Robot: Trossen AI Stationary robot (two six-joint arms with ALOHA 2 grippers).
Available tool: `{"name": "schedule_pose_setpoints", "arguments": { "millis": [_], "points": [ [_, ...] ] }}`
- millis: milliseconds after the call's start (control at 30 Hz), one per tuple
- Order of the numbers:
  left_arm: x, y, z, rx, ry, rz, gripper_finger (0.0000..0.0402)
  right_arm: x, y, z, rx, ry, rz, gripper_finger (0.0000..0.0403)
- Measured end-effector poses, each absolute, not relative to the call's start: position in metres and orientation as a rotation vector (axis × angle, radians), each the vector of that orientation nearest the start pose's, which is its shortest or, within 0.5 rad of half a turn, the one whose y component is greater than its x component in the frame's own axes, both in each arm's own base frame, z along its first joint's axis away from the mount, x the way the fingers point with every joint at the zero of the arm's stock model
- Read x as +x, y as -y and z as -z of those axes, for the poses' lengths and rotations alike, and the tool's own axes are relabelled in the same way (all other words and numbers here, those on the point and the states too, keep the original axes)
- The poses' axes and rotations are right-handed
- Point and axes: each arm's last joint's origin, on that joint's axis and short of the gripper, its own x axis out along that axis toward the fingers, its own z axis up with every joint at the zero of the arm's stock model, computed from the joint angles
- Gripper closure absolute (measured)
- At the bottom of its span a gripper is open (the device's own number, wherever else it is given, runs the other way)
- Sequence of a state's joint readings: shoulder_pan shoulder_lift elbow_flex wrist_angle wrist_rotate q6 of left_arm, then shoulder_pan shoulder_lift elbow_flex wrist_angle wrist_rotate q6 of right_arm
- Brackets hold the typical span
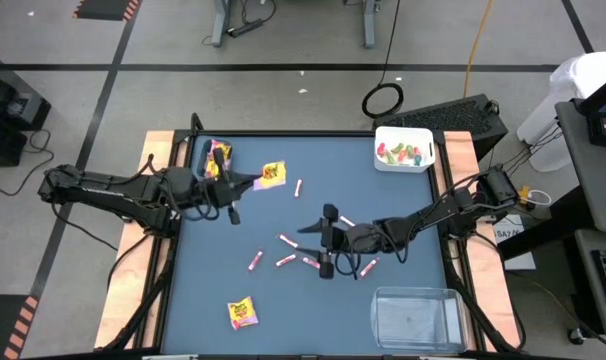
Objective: Sort candy
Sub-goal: Put the yellow candy pack into the blue bin
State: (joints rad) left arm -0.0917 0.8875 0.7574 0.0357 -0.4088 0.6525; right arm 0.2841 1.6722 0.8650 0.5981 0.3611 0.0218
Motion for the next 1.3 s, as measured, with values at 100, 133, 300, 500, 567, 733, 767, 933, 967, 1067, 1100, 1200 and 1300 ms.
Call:
{"name": "schedule_pose_setpoints", "arguments": {
  "millis": [100, 133, 300, 500, 567, 733, 767, 933, 967, 1067, 1100, 1200, 1300],
  "points": [
    [0.198, 0.007, -0.327, 0.744, -0.203, -0.270, 0.0398, 0.341, -0.088, -0.211, -0.061, -0.195, 0.084, 0.0193],
    [0.198, 0.007, -0.327, 0.757, -0.205, -0.269, 0.0398, 0.341, -0.087, -0.211, -0.069, -0.195, 0.085, 0.0193],
    [0.198, 0.007, -0.327, 0.763, -0.206, -0.269, 0.0398, 0.342, -0.087, -0.213, -0.112, -0.181, 0.081, 0.0193],
    [0.198, 0.007, -0.327, 0.525, -0.166, -0.290, 0.0395, 0.343, -0.086, -0.215, -0.127, -0.158, 0.084, 0.0193],
    [0.198, 0.006, -0.328, 0.356, -0.141, -0.327, 0.0393, 0.343, -0.085, -0.215, -0.127, -0.158, 0.086, 0.0193],
    [0.196, 0.002, -0.324, 0.135, -0.148, -0.487, 0.0392, 0.343, -0.083, -0.215, -0.126, -0.157, 0.092, 0.0193],
    [0.195, 0.001, -0.323, 0.142, -0.164, -0.523, 0.0392, 0.343, -0.083, -0.215, -0.126, -0.157, 0.092, 0.0193],
    [0.188, -0.013, -0.314, 0.230, -0.285, -0.834, 0.0392, 0.343, -0.083, -0.215, -0.145, -0.159, 0.090, 0.0193],
    [0.186, -0.017, -0.312, 0.245, -0.316, -0.887, 0.0392, 0.343, -0.083, -0.215, -0.148, -0.159, 0.091, 0.0193],
    [0.180, -0.030, -0.302, 0.240, -0.411, -0.989, 0.0392, 0.344, -0.080, -0.215, -0.148, -0.159, 0.100, 0.0193],
    [0.178, -0.035, -0.299, 0.215, -0.436, -1.012, 0.0392, 0.344, -0.079, -0.215, -0.148, -0.160, 0.103, 0.0193],
    [0.169, -0.049, -0.287, 0.091, -0.513, -1.056, 0.0392, 0.345, -0.075, -0.215, -0.147, -0.162, 0.114, 0.0193],
    [0.159, -0.061, -0.274, -0.068, -0.612, -1.075, 0.0392, 0.346, -0.070, -0.215, -0.147, -0.166, 0.126, 0.0193]
  ]
}}
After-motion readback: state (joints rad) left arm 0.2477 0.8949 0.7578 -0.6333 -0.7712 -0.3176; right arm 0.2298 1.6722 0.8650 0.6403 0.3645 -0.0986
